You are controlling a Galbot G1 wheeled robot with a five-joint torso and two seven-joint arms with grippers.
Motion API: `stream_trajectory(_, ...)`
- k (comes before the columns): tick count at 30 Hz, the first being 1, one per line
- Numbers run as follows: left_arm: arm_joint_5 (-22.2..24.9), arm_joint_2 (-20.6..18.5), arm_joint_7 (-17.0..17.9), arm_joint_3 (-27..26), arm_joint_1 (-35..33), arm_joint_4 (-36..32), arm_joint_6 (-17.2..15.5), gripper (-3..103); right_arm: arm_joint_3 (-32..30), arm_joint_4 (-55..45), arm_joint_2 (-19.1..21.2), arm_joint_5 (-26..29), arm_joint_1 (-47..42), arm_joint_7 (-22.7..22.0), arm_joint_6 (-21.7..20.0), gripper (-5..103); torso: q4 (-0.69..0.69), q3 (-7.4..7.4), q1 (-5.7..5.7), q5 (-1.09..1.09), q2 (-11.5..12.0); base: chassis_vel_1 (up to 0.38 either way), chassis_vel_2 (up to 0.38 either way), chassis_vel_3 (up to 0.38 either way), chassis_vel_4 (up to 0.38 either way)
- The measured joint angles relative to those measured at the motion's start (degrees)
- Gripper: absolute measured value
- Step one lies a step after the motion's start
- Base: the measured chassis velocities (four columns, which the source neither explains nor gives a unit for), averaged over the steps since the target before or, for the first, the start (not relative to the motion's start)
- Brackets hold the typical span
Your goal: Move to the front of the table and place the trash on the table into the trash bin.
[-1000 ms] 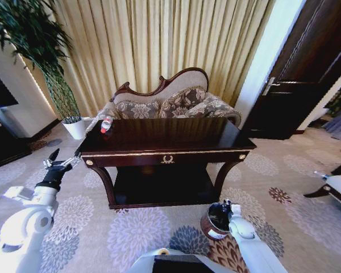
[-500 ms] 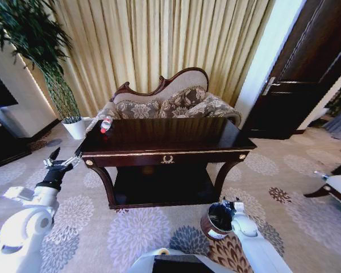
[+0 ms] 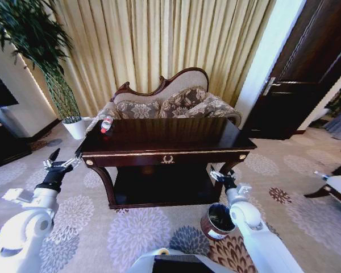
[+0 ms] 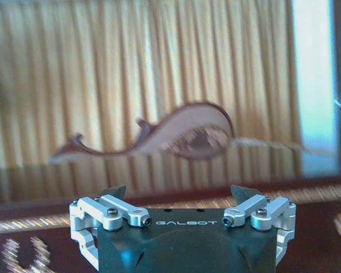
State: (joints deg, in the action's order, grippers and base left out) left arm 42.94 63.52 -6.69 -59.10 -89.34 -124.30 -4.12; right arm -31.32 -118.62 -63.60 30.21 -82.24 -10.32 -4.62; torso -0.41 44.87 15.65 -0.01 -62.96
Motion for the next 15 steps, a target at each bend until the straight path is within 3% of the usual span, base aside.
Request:
stream_trajectory(5, -0.4, 0.2, 0.1, 0.2, 0.1, -0.4, 0.0, 100, -0.5, -6.5, 1.0, -0.3, -2.0, 0.6, 0.1, 100, 0.01, 0.00, 0.00, 0.01, 0.0, 0.000, 0.000, 0.000, 0.000)
stream_trajectory(15, -1.4, 0.0, 0.1, 0.6, 0.5, -0.6, -0.2, 100, -1.6, -9.1, 1.1, -1.4, -3.6, 2.4, -0.1, 100, 0.01, -0.01, -0.02, 0.01, 0.0, -0.010, 0.013, 0.016, -0.014)
